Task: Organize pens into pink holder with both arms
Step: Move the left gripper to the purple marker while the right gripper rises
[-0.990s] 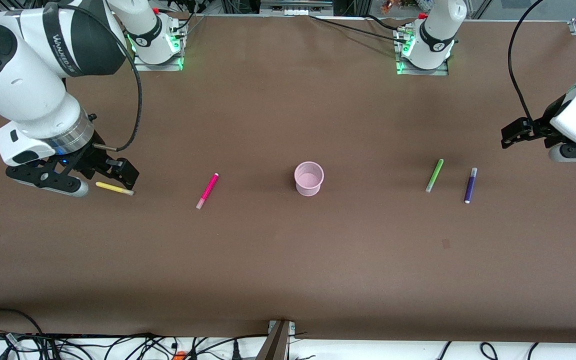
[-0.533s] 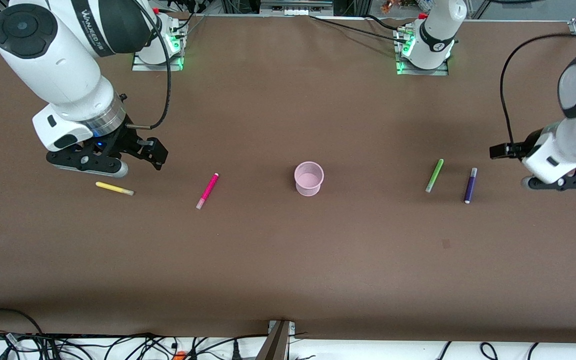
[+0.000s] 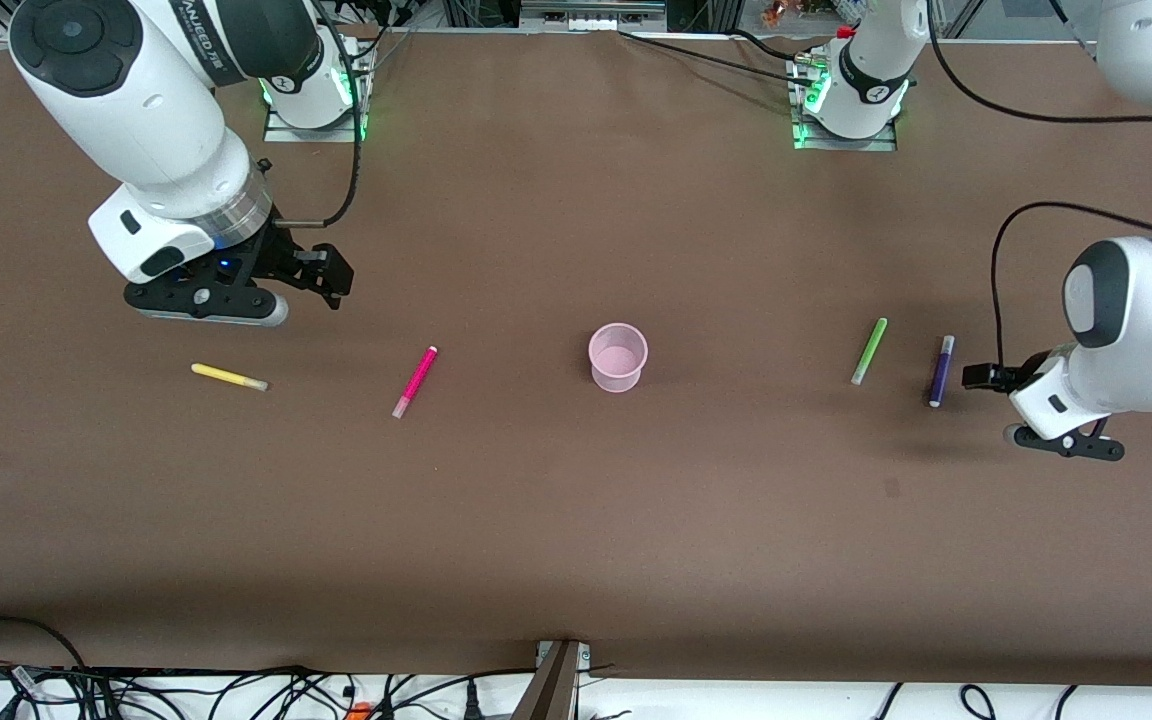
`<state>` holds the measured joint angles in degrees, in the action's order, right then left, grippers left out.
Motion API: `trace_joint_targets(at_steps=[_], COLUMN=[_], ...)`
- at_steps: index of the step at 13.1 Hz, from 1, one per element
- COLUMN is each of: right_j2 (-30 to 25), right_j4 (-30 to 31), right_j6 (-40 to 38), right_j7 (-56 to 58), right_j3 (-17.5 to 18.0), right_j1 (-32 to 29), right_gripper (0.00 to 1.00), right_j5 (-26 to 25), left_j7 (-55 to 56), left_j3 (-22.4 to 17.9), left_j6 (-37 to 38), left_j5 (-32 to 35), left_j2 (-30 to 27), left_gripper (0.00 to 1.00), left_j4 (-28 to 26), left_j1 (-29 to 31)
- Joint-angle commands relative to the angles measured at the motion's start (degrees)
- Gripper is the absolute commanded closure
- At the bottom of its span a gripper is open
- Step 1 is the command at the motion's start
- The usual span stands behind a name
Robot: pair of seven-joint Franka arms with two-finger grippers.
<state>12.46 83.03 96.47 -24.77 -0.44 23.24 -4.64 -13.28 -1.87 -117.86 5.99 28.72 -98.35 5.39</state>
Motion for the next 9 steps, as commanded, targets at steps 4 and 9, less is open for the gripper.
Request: trace_joint_targets(at_steps=[4,9], right_j2=[-3.14,-9.63], right_j4=[0.55,7.56], right_j6=[-4.18,-6.65], right_j7=[15.68,21.78], right_j3=[4.64,6.32], right_j1=[-14.93,-22.09], right_gripper=[0.00,0.00], right_j5=[7.70,8.16], left_j7=[-1.57,-1.74], left_j3=[0.37,0.81], left_j6=[-23.53,-24.35], left_j5=[0.69,0.69], left_j2=[3.00,2.84], left_gripper=[0.00,0.00], left_j4=[-13.78,-16.61], left_j1=[0.24,0.50])
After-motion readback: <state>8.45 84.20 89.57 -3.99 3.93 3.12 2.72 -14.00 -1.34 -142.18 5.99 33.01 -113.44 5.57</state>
